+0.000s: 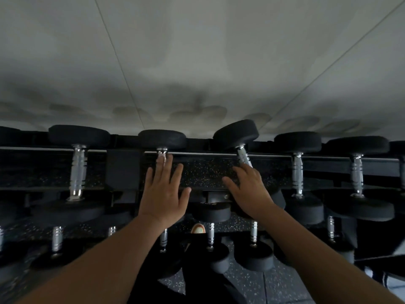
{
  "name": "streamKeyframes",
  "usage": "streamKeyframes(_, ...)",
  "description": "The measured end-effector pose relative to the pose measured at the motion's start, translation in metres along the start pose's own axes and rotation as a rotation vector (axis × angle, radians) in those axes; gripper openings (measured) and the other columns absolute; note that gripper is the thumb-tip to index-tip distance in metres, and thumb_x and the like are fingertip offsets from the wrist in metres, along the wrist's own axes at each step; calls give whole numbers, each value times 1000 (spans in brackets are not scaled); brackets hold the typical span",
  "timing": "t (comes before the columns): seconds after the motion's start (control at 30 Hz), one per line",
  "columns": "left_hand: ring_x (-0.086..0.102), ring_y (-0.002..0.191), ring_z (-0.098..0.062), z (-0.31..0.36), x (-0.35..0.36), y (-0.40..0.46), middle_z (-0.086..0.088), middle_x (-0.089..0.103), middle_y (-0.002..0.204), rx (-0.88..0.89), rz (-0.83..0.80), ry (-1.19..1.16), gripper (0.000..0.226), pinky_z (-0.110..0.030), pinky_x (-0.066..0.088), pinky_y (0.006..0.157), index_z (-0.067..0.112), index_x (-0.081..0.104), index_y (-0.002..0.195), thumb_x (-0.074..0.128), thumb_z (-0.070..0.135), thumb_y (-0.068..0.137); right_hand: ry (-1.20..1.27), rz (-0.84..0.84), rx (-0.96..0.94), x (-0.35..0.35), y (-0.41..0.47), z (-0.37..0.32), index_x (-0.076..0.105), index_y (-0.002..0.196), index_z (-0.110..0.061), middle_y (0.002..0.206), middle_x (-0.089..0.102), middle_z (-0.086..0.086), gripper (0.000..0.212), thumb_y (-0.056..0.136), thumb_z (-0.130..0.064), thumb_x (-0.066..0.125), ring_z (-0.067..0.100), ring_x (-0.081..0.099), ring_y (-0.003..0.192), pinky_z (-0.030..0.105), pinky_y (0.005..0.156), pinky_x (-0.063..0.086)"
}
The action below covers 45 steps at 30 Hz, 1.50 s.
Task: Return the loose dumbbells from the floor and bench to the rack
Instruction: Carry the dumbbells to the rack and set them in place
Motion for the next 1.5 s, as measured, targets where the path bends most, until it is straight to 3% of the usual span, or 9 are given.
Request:
streamKeyframes(0.17, -24, 148, -29, 16, 14, 13, -14, -14, 163, -124, -48, 52, 72, -54, -1, 120, 20, 18, 155, 13, 59, 94, 166, -44, 87, -13, 20, 23, 22, 154, -14, 155, 24, 15, 78, 94, -52, 54, 36, 27, 142, 49, 112, 32)
streamKeyframes(0.27, -18, 149, -30, 13, 14, 14, -15, -9, 164, -180, -70, 101, 73, -56, 0, 120, 20, 20, 155, 13, 59, 93, 204, -152, 129, -9, 42, 31, 16, 155, -14, 154, 29, 20, 82, 94, -53, 54, 38, 34, 139, 49, 108, 36)
streamKeyframes(0.43, -7, 151, -29, 6, 14, 9, -15, 3, 164, -157, -79, 138, 71, -59, 8, 119, 18, 32, 152, 19, 57, 94, 371, -219, 165, -9, 67, 32, 29, 141, -9, 127, 59, 20, 54, 101, -40, 49, 35, 58, 113, 31, 82, 37)
streamKeyframes(0.63, -13, 151, -27, 2, 15, 10, -12, -4, 165, -161, -97, 85, 67, -55, 7, 120, 20, 32, 152, 20, 54, 96, 468, -161, 186, -2, 81, 40, 42, 122, -14, 92, 68, 14, 36, 100, -42, 50, 26, 66, 74, 35, 65, 54)
streamKeyframes(0.77, -15, 151, -25, -2, 15, 9, -10, -6, 165, -173, -100, 55, 65, -56, 6, 120, 20, 32, 152, 21, 52, 96, 539, -150, 221, 1, 84, 43, 45, 110, -22, 78, 67, 10, 28, 98, -46, 53, 21, 65, 56, 28, 48, 51)
streamKeyframes(0.87, -14, 151, -26, -2, 16, 9, -11, -5, 165, -165, -100, 62, 65, -58, 8, 119, 19, 32, 152, 20, 51, 96, 585, -167, 248, 2, 87, 43, 47, 105, -23, 75, 66, 9, 26, 97, -47, 54, 19, 63, 52, 27, 47, 50)
streamKeyframes(1.03, -9, 151, -28, -2, 16, 10, -12, 0, 165, -162, -85, 53, 65, -59, 12, 118, 17, 38, 149, 23, 50, 96, 723, -213, 311, -2, 82, 37, 50, 109, -8, 75, 53, 11, 31, 98, -36, 58, 16, 49, 52, 19, 39, 44)
streamKeyframes(1.2, -6, 152, -28, -1, 15, 9, -13, 5, 165, -159, -86, 66, 64, -61, 13, 117, 17, 39, 148, 22, 51, 96, 761, -149, 315, 0, 79, 35, 50, 95, -16, 71, 51, 7, 23, 97, -36, 60, 13, 45, 49, 20, 38, 40)
streamKeyframes(1.5, -20, 149, -25, 0, 12, 8, -10, -8, 165, -181, -144, 82, 69, -62, 7, 118, 19, 27, 152, 12, 54, 94, 839, -79, 353, 12, 68, 27, 51, 94, -19, 68, 53, 6, 23, 97, -40, 59, 14, 49, 51, 23, 41, 42)
Point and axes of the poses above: each hand's wrist, its own y-axis towards the middle knuckle, its own x-axis out of the palm, z = x × y, the point moved 4 cm from there along y, towards the middle knuckle
